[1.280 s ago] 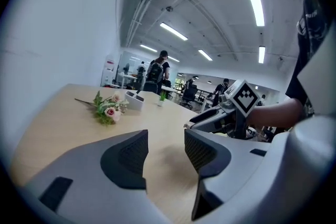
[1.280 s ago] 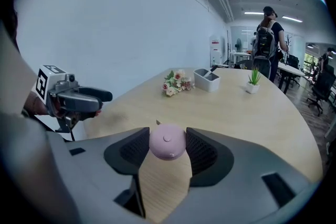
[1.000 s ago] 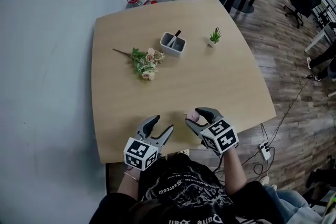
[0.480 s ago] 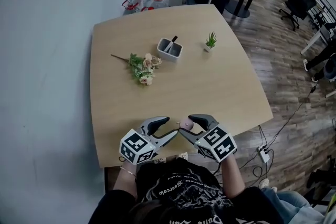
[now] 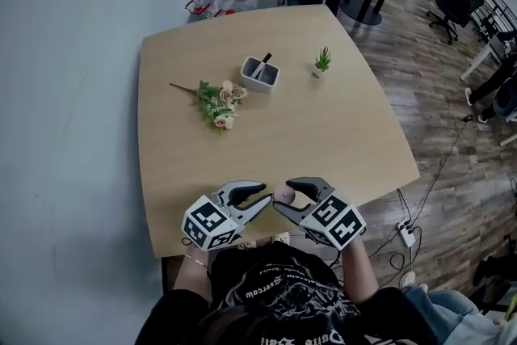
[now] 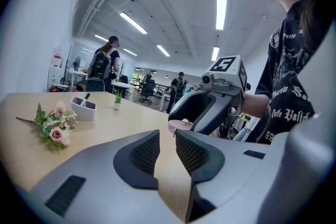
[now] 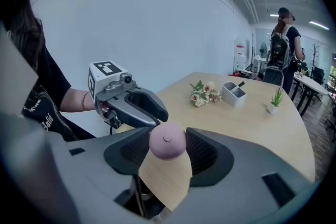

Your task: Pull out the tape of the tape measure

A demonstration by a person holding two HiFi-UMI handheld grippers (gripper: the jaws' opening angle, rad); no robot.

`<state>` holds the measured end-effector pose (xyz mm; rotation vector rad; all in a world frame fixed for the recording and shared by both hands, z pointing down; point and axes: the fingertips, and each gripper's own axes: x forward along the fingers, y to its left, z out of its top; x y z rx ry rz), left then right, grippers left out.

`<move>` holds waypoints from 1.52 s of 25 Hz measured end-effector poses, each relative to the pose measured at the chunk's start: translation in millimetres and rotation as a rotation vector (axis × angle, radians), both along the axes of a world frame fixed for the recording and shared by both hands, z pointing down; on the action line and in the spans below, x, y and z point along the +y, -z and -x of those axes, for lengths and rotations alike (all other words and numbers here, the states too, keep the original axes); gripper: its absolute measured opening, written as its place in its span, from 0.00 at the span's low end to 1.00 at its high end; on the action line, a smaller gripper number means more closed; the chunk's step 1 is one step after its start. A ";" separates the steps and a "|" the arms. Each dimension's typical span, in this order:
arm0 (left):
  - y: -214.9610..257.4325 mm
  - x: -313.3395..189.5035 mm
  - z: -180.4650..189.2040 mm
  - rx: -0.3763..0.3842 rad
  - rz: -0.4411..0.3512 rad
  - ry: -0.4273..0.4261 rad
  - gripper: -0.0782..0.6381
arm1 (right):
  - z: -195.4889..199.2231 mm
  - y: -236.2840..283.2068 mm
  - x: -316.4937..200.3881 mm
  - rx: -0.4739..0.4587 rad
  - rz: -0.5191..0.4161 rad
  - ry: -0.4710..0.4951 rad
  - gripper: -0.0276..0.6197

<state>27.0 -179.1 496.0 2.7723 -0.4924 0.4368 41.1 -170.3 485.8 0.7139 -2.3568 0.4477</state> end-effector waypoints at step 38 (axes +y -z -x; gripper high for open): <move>-9.5 -18.4 34.6 0.146 0.152 0.185 0.12 | -29.5 -13.4 -12.5 -0.054 0.068 -0.120 0.40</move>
